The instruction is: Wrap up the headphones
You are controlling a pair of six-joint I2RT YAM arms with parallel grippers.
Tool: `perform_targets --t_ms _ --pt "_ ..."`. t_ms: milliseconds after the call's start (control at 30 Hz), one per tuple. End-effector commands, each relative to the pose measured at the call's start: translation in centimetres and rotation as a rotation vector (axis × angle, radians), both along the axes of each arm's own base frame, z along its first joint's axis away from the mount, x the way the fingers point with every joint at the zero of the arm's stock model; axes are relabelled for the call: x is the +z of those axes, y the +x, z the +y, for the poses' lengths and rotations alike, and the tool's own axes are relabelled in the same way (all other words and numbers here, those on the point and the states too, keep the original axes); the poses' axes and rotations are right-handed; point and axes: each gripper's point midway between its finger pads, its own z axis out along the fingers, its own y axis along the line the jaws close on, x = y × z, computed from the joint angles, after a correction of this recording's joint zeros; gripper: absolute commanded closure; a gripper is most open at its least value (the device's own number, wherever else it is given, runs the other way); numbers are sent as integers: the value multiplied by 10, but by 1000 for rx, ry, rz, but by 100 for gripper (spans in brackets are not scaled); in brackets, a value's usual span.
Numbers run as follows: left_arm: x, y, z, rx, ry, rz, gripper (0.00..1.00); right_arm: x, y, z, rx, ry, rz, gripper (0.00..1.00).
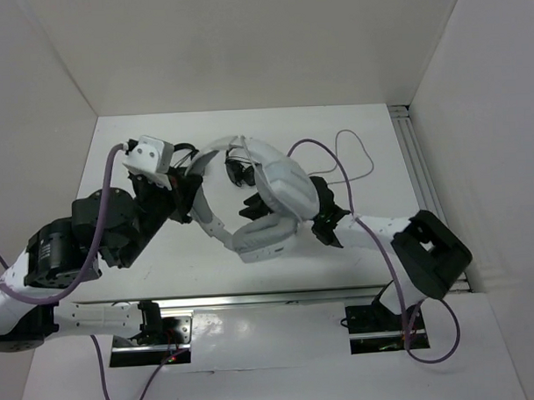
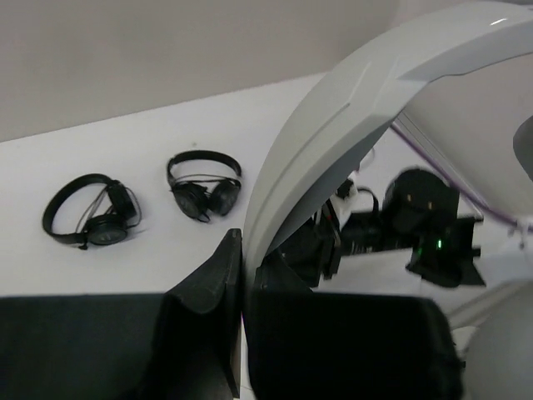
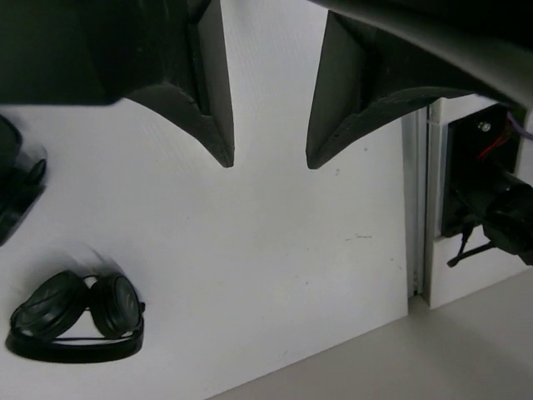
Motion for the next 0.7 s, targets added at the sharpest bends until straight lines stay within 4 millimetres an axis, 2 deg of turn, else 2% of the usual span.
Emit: perform_targets --t_ms 0,33,67,100,133,167,200,267,300,333,367,400,433,467,500,533,567,600,633,667 --pt "56 20 29 280 -334 -41 100 21 -15 12 133 162 6 55" --pt "57 25 28 313 -330 -51 100 26 -21 13 166 205 9 58" --pt "61 28 30 349 -327 -69 100 22 -29 16 194 217 26 73" --pt "68 32 36 420 -366 -82 100 17 -34 21 220 227 46 84" --pt "68 37 31 459 -353 -92 100 20 -40 20 249 257 30 88" --pt "70 39 34 495 -298 -118 100 17 -49 23 276 266 64 90" --pt "92 41 36 530 -401 -141 100 17 -56 27 299 273 69 88" --pt "91 53 34 617 -344 -180 100 10 -70 29 332 261 83 85" --pt "94 57 37 644 -273 -208 100 12 -84 31 361 263 83 85" --pt "98 62 40 681 -280 -210 100 9 -89 32 356 250 87 87" --pt "97 73 47 736 -232 -213 100 3 -95 30 346 229 82 95" --pt "88 87 31 746 -240 -197 100 16 -108 29 361 242 50 100" --pt "100 91 35 744 -276 -191 100 18 -113 27 351 234 38 100" --pt "74 107 37 712 -82 -149 100 4 -115 23 299 191 69 100" --pt "66 116 32 692 -222 -82 100 5 -117 20 272 176 28 100" --pt "61 131 31 685 -213 -41 100 24 -130 16 274 197 -18 100" --pt "49 149 41 689 -191 2 100 12 -128 14 231 133 11 100" --pt "36 155 44 699 -170 38 100 11 -132 13 226 106 -22 100" --pt "26 162 45 696 -172 63 100 26 -142 12 243 116 -51 100" --pt "3 171 35 656 -140 106 100 15 -145 11 242 55 -21 100"
